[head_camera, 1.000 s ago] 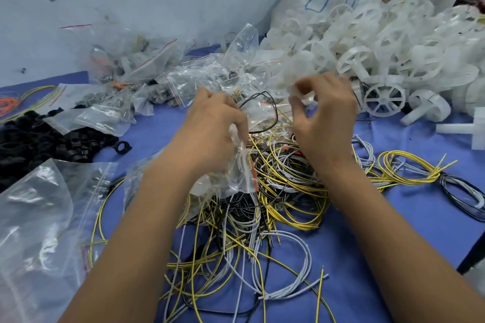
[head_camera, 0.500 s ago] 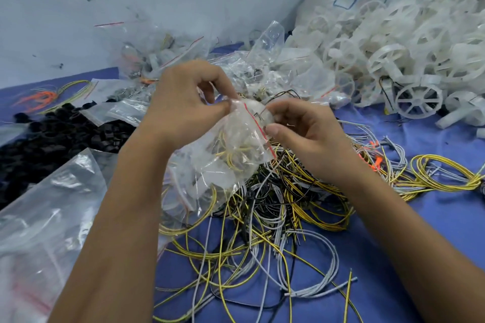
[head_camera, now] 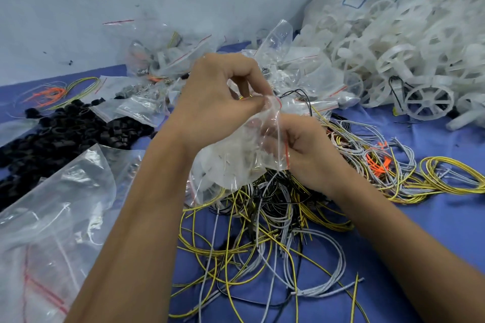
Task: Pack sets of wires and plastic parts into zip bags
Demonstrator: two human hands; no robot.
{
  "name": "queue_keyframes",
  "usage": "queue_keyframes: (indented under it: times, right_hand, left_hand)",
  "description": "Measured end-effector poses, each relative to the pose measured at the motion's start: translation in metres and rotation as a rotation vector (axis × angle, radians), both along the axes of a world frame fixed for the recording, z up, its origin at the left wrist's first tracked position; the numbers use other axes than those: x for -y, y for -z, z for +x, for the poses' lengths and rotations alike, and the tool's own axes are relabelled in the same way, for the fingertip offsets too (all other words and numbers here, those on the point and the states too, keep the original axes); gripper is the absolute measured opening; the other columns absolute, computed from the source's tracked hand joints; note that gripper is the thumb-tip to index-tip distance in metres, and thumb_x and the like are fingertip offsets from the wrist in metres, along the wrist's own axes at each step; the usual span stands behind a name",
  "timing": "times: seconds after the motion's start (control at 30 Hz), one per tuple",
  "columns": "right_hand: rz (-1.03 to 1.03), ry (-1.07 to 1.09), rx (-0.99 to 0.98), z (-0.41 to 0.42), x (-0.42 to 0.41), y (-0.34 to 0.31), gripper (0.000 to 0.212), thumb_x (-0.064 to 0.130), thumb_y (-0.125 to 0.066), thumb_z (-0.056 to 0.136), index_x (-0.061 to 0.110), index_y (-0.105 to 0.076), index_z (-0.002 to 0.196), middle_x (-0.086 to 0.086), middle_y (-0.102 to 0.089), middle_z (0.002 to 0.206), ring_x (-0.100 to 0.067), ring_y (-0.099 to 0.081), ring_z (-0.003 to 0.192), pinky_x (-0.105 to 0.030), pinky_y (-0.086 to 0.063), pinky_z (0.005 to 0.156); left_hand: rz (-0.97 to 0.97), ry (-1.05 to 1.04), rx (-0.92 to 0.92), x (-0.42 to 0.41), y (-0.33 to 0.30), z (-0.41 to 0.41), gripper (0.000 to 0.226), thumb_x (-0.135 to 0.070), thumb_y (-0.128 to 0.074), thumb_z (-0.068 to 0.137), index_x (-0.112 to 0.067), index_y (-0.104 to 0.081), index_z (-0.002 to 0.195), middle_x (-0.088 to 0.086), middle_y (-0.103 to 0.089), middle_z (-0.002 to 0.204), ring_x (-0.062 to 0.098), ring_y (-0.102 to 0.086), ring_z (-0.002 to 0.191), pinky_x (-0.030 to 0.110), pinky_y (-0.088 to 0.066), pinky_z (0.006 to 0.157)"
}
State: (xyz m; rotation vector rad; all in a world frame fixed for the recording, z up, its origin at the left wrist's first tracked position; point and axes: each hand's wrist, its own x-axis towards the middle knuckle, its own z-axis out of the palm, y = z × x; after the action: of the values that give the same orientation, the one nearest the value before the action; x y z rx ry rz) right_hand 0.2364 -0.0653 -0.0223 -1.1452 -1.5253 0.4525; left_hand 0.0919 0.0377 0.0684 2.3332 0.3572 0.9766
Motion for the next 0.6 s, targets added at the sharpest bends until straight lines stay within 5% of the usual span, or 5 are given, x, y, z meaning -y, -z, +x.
queue_keyframes:
  times: [0.13,0.3,0.4,0.5,0.6]
  right_hand:
    - [0.006,-0.015,-0.122,-0.005,0.001,-0.003,0.010,0.009,-0.067,0.095,0.017,-0.072,0.095,0.001,-0.070,0.081,-0.007,-0.062,0.079,-0.034,-0.054,0.066]
    - [0.013,0.194,0.414,-0.008,0.000,-0.003,0.010,0.025,-0.065,0.085,0.029,-0.055,0.086,0.020,-0.058,0.073,0.009,-0.058,0.071,-0.008,-0.041,0.066]
    - [-0.005,0.321,0.351,-0.006,-0.002,-0.004,0.020,0.029,-0.075,0.081,0.015,-0.065,0.090,0.016,-0.057,0.069,0.000,-0.054,0.061,-0.014,-0.047,0.062]
    - [-0.044,0.151,0.161,-0.004,0.001,-0.005,0.017,0.004,-0.079,0.086,0.000,-0.076,0.102,-0.006,-0.076,0.096,-0.019,-0.074,0.085,-0.041,-0.061,0.076]
    - [-0.240,-0.165,0.010,-0.006,0.005,-0.006,0.028,0.002,-0.059,0.101,-0.006,-0.065,0.127,-0.015,-0.071,0.124,-0.025,-0.070,0.111,-0.033,-0.058,0.092]
  left_hand:
    - [-0.048,0.039,-0.038,0.000,0.003,0.002,0.006,-0.014,-0.078,0.073,-0.014,-0.077,0.078,-0.016,-0.065,0.072,0.013,-0.058,0.069,0.023,-0.045,0.057]
    - [-0.057,0.001,-0.023,-0.001,0.009,0.003,0.012,-0.006,-0.073,0.071,-0.013,-0.078,0.079,-0.016,-0.067,0.073,0.005,-0.058,0.067,0.014,-0.042,0.060]
    - [-0.073,-0.022,-0.014,-0.008,0.012,0.001,0.013,-0.002,-0.076,0.075,-0.014,-0.078,0.082,-0.016,-0.067,0.072,-0.001,-0.056,0.066,0.008,-0.038,0.061]
    - [-0.146,-0.094,-0.053,-0.021,0.021,-0.002,0.011,-0.013,-0.082,0.083,-0.016,-0.076,0.092,-0.007,-0.068,0.079,0.003,-0.058,0.071,0.013,-0.045,0.067]
    - [-0.244,-0.190,-0.211,-0.035,0.037,-0.005,0.019,-0.036,-0.073,0.094,-0.017,-0.072,0.095,0.001,-0.073,0.086,0.013,-0.063,0.079,0.025,-0.050,0.073]
